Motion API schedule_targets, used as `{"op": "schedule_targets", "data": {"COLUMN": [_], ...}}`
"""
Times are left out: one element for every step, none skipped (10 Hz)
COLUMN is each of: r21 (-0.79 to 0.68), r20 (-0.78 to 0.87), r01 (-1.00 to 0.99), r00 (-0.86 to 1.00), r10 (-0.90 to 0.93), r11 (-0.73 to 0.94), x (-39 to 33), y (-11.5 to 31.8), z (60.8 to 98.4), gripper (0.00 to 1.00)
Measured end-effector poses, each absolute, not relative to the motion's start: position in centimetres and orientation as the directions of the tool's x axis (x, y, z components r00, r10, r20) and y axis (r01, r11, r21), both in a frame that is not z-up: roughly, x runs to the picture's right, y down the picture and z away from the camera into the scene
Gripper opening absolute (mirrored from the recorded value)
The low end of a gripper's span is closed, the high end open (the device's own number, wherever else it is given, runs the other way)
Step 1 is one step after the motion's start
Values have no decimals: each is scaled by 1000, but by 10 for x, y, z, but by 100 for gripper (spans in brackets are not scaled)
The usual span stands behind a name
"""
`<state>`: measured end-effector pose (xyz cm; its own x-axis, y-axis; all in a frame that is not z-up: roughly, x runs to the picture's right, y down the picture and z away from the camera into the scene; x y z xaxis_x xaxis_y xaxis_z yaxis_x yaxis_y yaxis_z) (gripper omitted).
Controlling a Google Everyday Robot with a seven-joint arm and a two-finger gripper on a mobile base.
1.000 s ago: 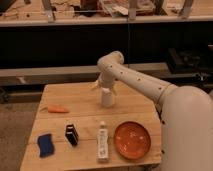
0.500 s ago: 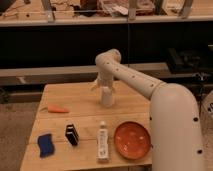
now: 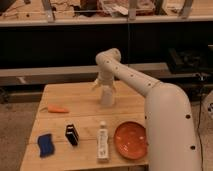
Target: Place the ceramic cup over the eraser
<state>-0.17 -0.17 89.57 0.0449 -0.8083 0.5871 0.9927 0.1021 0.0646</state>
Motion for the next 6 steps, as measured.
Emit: {"op": "schedule_targets", "data": {"r21": [65, 64, 61, 60, 62, 63], "r20": [589, 590, 593, 595, 600, 605], "r01": [993, 993, 994, 994, 995, 995], "r00": [40, 39, 36, 35, 30, 27], "r10": [-807, -807, -804, -803, -799, -796], "r11": [97, 95, 90, 87, 84, 81], "x": [-2, -1, 2, 3, 5, 5], "y": [0, 0, 2, 3, 4, 5], "z": [898, 901, 904, 905, 907, 908], "gripper": [80, 80, 80, 80, 80, 80]}}
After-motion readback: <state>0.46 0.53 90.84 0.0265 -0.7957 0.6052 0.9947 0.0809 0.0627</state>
